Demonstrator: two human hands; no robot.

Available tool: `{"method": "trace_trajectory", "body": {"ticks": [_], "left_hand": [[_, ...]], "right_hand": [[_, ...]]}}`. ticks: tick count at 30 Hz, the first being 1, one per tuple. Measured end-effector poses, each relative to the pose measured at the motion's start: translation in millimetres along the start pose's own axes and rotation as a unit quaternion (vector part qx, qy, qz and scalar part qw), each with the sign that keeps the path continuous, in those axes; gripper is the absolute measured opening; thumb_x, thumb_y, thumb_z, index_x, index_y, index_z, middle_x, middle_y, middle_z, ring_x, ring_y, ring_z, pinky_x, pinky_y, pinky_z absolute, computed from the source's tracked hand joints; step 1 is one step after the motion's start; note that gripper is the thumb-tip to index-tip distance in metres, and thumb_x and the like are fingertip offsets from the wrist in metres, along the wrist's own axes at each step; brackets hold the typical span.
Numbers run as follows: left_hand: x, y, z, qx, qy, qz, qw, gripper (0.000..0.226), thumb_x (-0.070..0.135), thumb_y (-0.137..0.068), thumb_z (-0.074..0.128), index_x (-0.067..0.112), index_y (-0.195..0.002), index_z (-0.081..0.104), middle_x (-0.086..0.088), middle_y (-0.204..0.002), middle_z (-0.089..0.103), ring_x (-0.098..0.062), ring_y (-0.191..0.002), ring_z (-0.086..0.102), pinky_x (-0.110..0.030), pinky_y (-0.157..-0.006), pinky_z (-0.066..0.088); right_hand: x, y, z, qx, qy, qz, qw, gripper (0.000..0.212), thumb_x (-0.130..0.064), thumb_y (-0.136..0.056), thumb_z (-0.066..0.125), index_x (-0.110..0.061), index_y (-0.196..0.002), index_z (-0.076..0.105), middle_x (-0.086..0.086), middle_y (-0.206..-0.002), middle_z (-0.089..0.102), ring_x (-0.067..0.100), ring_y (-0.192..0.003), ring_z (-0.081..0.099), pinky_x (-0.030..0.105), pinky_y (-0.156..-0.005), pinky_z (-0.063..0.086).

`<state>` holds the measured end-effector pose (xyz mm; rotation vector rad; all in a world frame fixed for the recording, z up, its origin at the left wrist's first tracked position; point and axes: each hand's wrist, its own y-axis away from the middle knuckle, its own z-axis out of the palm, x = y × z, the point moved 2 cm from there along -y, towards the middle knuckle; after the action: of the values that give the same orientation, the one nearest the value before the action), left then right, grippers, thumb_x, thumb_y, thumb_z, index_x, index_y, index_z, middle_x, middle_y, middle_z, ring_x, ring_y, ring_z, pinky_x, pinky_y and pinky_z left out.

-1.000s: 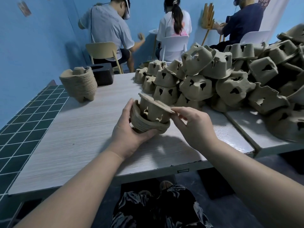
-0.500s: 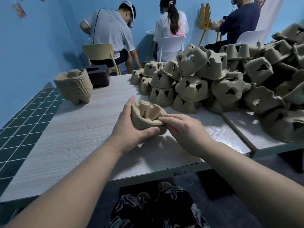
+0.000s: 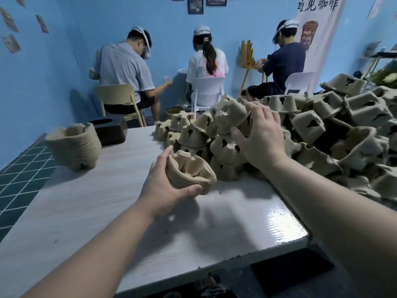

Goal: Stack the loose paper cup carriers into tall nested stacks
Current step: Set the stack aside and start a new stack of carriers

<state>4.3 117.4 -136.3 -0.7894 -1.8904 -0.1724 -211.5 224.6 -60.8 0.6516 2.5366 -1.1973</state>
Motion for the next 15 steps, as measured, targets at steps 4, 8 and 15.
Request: {"method": "trace_trajectory", "body": {"ticks": [4,8,15], "left_hand": [[-2.5,-8.9,5.0,-0.011,-0.004,0.013,1.0,0.123,0.043,-0.047,0.095,0.04,-0.148,0.025,0.005,-0.148,0.038,-0.011,-0.134,0.04,-0.027,-0.111,0.031],[-7.0,-14.9,7.9,-0.01,-0.001,0.008,1.0,0.125,0.064,-0.035,0.085,0.051,-0.142,0.023,0.009,-0.146,0.038,-0.009,-0.134,0.04,-0.03,-0.113,0.032],[-14.2,-18.3,3.0,0.001,-0.009,-0.003,1.0,0.128,0.067,-0.034,0.082,0.045,-0.146,0.025,0.006,-0.147,0.04,-0.011,-0.134,0.042,-0.038,-0.114,0.036]], "right_hand": [[9.3,-45.7,9.1,-0.052,0.077,0.016,0.996,0.084,-0.062,-0.08,0.056,-0.019,-0.146,0.028,0.009,-0.153,0.029,0.025,-0.145,0.016,0.04,-0.12,0.011],[13.5,-60.2,18.9,-0.122,0.111,0.044,0.985,0.081,-0.068,-0.075,0.057,-0.023,-0.14,0.037,0.005,-0.146,0.039,0.03,-0.137,0.029,0.049,-0.111,0.028],[8.8,-32.4,26.7,-0.118,0.088,-0.055,0.988,0.065,-0.056,-0.077,0.061,-0.021,-0.131,0.05,0.006,-0.135,0.05,0.031,-0.125,0.041,0.046,-0.103,0.036]]}}
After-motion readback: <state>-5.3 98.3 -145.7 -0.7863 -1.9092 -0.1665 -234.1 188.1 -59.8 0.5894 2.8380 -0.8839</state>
